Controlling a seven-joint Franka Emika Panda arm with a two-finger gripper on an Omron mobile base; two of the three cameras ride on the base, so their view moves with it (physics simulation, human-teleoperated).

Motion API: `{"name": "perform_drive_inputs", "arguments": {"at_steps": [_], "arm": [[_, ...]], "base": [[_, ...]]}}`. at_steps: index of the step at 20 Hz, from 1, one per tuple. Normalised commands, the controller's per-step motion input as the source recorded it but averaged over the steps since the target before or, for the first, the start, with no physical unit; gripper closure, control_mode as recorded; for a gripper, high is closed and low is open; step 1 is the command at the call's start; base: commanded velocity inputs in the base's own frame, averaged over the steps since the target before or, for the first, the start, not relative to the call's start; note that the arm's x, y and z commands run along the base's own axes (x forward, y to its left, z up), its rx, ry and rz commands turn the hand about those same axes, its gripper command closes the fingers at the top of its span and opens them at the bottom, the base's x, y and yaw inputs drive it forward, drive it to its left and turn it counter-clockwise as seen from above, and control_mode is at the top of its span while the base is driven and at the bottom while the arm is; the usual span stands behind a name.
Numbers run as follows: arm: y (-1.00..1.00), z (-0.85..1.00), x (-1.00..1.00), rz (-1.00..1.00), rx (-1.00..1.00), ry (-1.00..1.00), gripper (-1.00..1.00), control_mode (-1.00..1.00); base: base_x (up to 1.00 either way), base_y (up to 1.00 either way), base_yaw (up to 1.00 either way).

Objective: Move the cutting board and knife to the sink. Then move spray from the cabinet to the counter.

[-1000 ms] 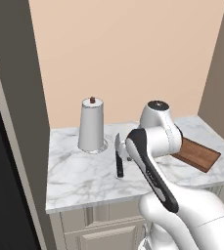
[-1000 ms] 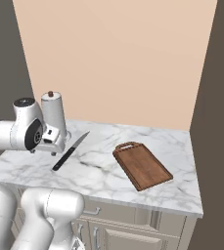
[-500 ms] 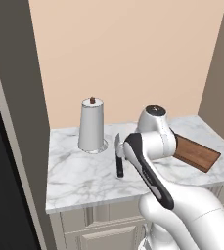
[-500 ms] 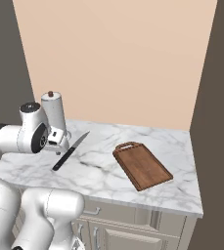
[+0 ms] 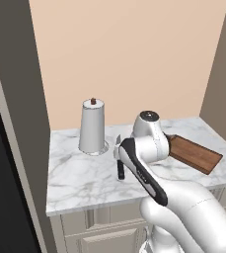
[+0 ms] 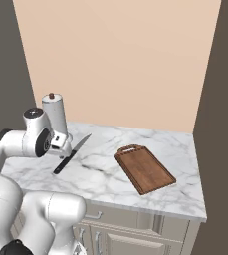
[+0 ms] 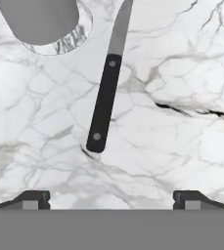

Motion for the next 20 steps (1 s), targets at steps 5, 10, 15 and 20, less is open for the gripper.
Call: {"name": "perform_drive_inputs", "arguments": {"at_steps": [5,10,15,20], "arm": [[0.09,-0.18,0.19,-0.07,0.0,0.0,-1.0,-1.0],[0.01,-0.18,0.14,-0.03,0.0,0.01,-1.0,-1.0],[0.0,-0.24,0.1,0.0,0.0,0.0,-1.0,-1.0],[0.01,-0.28,0.08,0.0,0.0,0.0,-1.0,-1.0]], "base": [[0.0,0.0,0.0],[0.0,0.0,0.0],[0.0,0.0,0.0],[0.0,0.0,0.0]]}}
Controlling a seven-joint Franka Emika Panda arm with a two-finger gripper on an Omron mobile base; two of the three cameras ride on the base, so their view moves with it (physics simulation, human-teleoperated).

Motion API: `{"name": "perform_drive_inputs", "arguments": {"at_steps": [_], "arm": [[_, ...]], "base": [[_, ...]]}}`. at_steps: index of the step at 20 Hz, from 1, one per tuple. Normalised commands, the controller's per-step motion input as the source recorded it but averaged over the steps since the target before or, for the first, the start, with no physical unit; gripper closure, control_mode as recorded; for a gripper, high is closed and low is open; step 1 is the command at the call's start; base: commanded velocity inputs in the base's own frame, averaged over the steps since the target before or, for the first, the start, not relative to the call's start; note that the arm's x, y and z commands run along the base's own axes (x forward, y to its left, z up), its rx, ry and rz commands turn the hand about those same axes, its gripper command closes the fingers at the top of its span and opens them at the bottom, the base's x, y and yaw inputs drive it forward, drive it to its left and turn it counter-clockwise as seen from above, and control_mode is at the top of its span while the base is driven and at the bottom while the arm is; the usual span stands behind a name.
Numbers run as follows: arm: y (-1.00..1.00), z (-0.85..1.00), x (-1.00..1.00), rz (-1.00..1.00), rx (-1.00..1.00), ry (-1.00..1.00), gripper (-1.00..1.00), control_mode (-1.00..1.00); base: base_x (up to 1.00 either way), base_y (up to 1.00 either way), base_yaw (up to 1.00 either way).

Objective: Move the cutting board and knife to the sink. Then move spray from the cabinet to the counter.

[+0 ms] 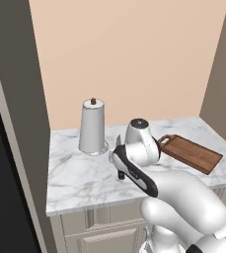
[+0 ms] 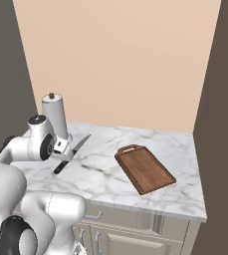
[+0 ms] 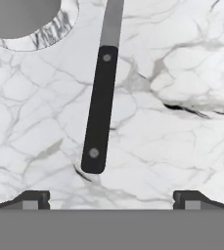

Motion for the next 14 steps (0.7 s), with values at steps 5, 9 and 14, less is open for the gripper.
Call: {"name": "perform_drive_inputs", "arguments": {"at_steps": [5,9,14], "arm": [[0.0,-0.29,0.08,0.0,0.0,0.0,-1.0,-1.0],[0.13,-0.32,0.23,0.0,-0.01,0.01,-1.0,-1.0],[0.11,-0.29,0.25,0.0,0.0,0.07,-1.0,-1.0]], "base": [[0.0,0.0,0.0],[0.0,0.0,0.0],[0.0,0.0,0.0]]}}
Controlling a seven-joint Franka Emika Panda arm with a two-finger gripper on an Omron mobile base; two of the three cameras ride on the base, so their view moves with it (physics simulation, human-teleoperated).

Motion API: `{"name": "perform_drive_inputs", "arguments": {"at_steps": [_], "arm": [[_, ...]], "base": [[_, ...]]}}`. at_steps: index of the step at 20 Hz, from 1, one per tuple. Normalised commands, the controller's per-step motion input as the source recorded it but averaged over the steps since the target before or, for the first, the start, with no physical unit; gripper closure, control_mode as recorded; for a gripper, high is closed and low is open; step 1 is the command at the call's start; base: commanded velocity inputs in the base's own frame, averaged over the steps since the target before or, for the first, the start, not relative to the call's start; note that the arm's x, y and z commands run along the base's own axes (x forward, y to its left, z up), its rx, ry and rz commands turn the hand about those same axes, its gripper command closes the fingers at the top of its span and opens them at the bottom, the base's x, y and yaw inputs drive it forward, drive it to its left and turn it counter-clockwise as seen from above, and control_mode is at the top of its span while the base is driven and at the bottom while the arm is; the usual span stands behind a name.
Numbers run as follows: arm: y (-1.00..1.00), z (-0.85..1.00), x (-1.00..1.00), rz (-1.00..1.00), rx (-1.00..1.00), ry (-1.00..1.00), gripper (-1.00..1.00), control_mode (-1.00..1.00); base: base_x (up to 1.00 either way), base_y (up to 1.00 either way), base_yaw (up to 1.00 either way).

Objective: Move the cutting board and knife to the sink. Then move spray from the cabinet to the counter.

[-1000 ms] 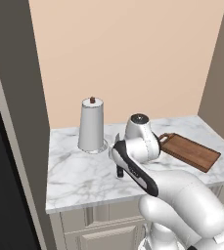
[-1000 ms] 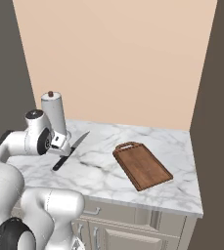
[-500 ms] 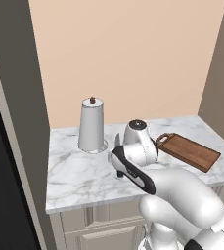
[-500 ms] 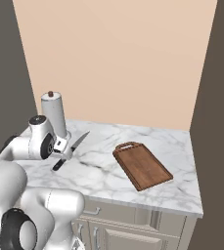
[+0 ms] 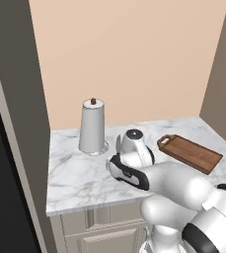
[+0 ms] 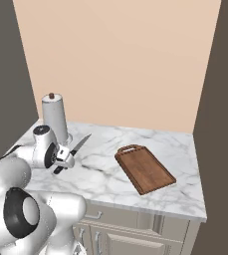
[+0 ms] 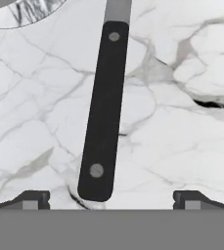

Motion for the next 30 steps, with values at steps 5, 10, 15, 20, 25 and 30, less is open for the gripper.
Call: {"name": "perform_drive_inputs", "arguments": {"at_steps": [5,10,15,20,25,30], "arm": [[0.09,-0.22,0.27,-0.01,0.0,0.12,-1.0,-1.0],[0.07,-0.19,0.27,-0.01,0.0,0.11,-1.0,-1.0],[0.08,-0.17,0.26,0.0,0.0,0.08,-1.0,-1.0],[0.06,-0.21,0.22,0.0,0.0,0.02,-1.0,-1.0],[0.02,-0.3,0.15,0.0,-0.01,0.0,-1.0,-1.0],[0.0,-0.46,0.08,0.0,-0.02,0.0,1.0,-1.0]], "base": [[0.0,0.0,0.0],[0.0,0.0,0.0],[0.0,0.0,0.0],[0.0,0.0,0.0],[0.0,0.0,0.0],[0.0,0.0,0.0]]}}
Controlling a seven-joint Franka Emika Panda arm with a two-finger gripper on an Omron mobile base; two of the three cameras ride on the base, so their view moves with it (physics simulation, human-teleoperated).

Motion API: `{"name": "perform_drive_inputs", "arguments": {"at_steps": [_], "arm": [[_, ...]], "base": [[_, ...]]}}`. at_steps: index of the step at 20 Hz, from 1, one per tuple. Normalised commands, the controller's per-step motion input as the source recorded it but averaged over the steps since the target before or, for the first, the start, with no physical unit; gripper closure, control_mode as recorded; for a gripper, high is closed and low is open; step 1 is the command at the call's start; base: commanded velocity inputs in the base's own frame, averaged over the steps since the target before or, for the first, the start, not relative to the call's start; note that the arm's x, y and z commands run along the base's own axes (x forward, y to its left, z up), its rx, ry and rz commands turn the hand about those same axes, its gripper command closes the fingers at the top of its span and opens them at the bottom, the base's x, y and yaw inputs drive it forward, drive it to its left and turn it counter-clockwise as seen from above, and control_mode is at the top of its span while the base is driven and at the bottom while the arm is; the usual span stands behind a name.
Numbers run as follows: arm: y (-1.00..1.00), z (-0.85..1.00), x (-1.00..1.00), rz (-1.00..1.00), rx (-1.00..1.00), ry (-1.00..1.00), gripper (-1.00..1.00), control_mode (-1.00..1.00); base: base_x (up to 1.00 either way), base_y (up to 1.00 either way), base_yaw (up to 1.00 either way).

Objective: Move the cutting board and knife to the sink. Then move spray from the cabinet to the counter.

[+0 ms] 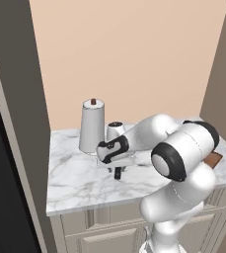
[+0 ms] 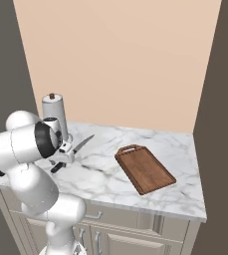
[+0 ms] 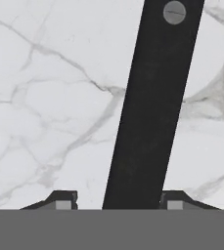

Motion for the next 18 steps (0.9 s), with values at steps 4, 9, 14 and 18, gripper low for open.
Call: {"name": "perform_drive_inputs", "arguments": {"at_steps": [4,9,14,18], "arm": [[0.0,-0.62,0.0,0.0,0.0,-0.02,1.0,-1.0],[0.0,-0.69,0.0,0.0,0.0,-0.04,1.0,-1.0],[-0.29,-0.86,-0.22,-0.03,0.0,-0.01,1.0,-1.0],[-0.46,-1.0,-0.42,-0.06,0.0,-0.01,1.0,-1.0]], "base": [[0.0,0.0,0.0],[0.0,0.0,0.0],[0.0,0.0,0.0],[0.0,0.0,0.0]]}}
